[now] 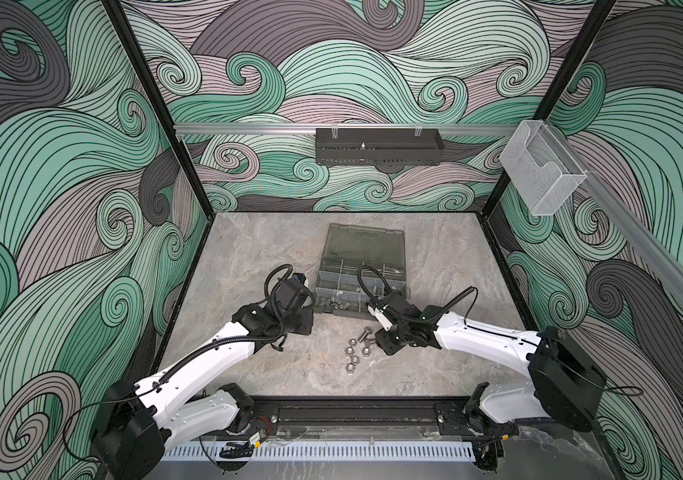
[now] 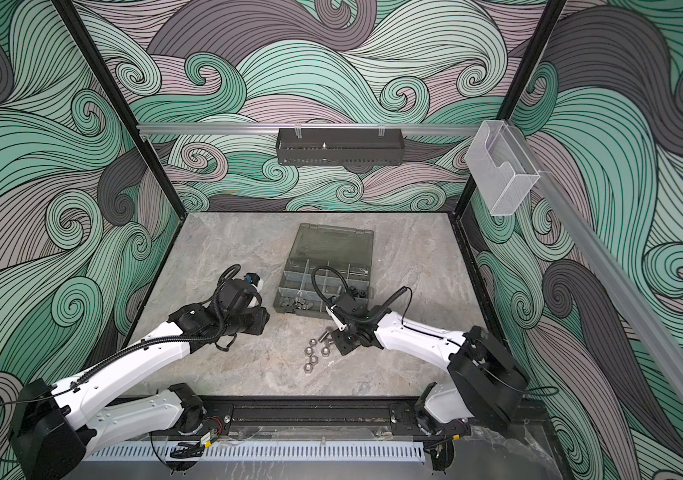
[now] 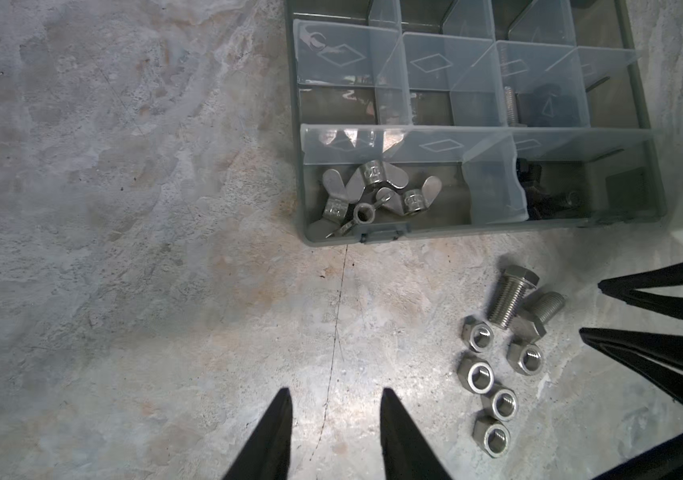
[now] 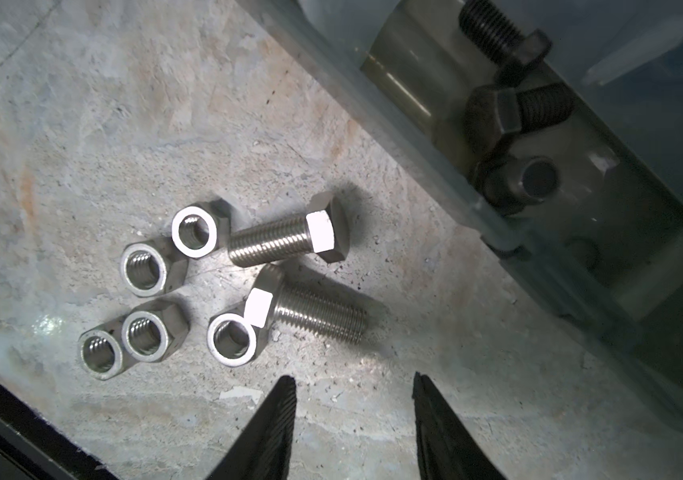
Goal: Sort the screws and nuts into containers
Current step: 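Draw the left gripper back while the right gripper moves to the pile, then lower the right gripper onto a silver bolt in the pile, close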
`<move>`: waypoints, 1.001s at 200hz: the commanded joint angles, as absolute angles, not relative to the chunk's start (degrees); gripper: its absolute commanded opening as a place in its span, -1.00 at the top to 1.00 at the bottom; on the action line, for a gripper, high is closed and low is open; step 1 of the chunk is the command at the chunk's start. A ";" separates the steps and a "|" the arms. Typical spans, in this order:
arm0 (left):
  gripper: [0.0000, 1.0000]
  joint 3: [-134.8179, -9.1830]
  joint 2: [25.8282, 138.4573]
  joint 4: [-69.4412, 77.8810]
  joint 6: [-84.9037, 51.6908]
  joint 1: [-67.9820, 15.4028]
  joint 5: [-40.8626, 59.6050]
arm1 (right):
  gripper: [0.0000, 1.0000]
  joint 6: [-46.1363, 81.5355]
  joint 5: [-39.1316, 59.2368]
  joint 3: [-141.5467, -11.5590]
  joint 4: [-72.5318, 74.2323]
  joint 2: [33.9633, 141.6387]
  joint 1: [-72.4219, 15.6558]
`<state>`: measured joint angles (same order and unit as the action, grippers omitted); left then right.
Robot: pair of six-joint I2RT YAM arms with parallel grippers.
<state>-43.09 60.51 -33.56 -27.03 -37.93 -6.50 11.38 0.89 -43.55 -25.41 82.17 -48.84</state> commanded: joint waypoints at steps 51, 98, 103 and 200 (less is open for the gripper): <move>0.21 -41.51 56.97 -34.75 -29.07 -37.35 -8.79 | 0.02 4.18 -0.35 -47.71 -24.73 86.97 -50.60; 0.21 -41.29 56.43 -34.72 -29.10 -37.35 -8.96 | 0.02 3.34 0.75 -48.44 -24.44 89.80 -51.40; 0.21 -41.31 56.44 -34.79 -29.09 -37.35 -8.97 | 0.02 3.34 0.87 -48.43 -24.33 90.11 -51.46; 0.21 -41.02 56.35 -34.55 -29.27 -37.27 -9.05 | 0.05 6.01 1.84 -48.09 -24.44 87.29 -52.01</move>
<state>-41.39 57.12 -33.85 -28.29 -37.78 -8.01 4.71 1.45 -48.31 -23.42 89.43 -51.53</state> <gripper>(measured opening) 0.395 0.477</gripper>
